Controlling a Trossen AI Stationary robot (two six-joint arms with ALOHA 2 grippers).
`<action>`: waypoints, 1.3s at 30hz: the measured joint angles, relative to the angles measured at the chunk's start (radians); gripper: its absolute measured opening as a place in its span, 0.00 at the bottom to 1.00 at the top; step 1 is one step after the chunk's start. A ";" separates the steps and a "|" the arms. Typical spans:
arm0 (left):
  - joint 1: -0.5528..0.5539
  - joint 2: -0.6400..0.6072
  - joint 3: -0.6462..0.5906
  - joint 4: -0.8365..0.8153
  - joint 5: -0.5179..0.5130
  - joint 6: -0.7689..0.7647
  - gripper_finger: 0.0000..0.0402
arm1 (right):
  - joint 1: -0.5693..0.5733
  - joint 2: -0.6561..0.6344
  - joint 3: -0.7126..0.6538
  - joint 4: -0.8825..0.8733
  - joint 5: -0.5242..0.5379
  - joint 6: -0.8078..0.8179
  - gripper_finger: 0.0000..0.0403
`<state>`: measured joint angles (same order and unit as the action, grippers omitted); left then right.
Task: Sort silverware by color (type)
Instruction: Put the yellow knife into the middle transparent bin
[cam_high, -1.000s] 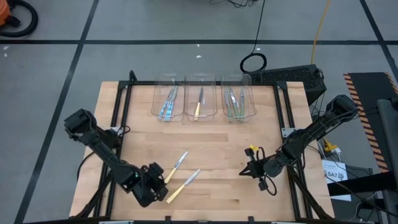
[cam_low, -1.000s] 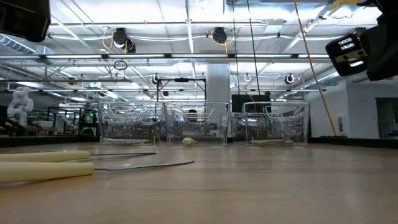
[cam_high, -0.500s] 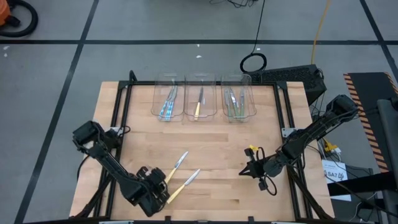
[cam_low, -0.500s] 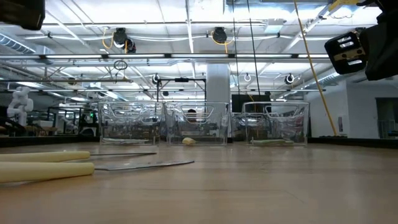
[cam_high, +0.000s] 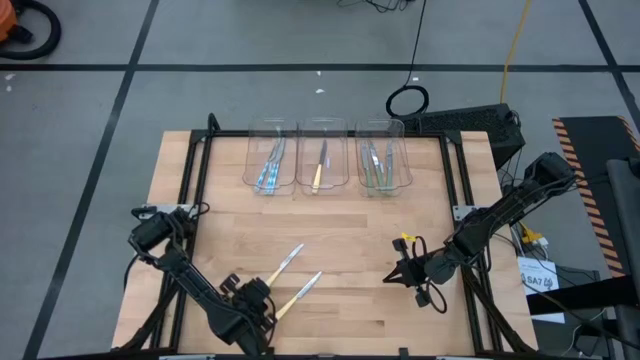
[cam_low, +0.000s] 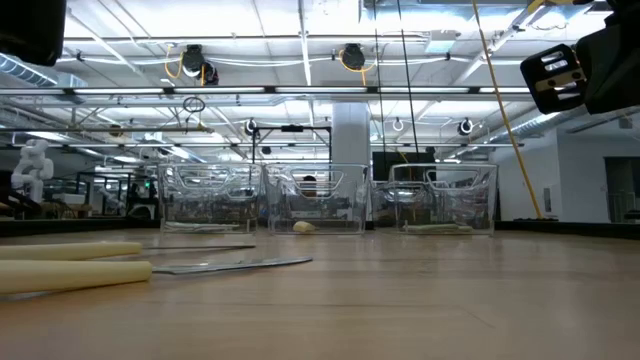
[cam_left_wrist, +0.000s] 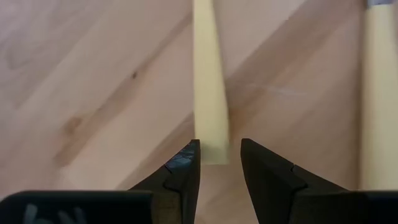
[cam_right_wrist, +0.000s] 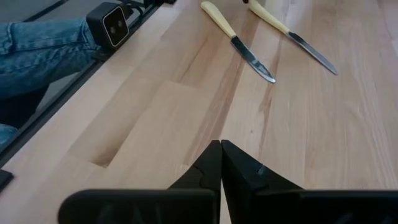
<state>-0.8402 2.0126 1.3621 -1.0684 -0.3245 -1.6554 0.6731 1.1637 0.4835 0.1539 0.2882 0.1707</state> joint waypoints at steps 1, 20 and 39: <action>0.000 0.000 0.000 0.010 -0.006 0.001 0.31 | 0.000 0.000 0.000 0.000 0.000 0.000 0.00; 0.087 -0.011 0.008 0.023 0.017 0.135 0.31 | 0.000 0.000 0.000 0.000 -0.001 -0.028 0.00; 0.134 -0.011 0.135 -0.028 0.045 0.155 0.31 | 0.000 0.000 0.000 0.000 -0.001 0.000 0.00</action>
<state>-0.7059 2.0018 1.4971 -1.0963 -0.2794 -1.5004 0.6731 1.1641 0.4835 0.1535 0.2871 0.1703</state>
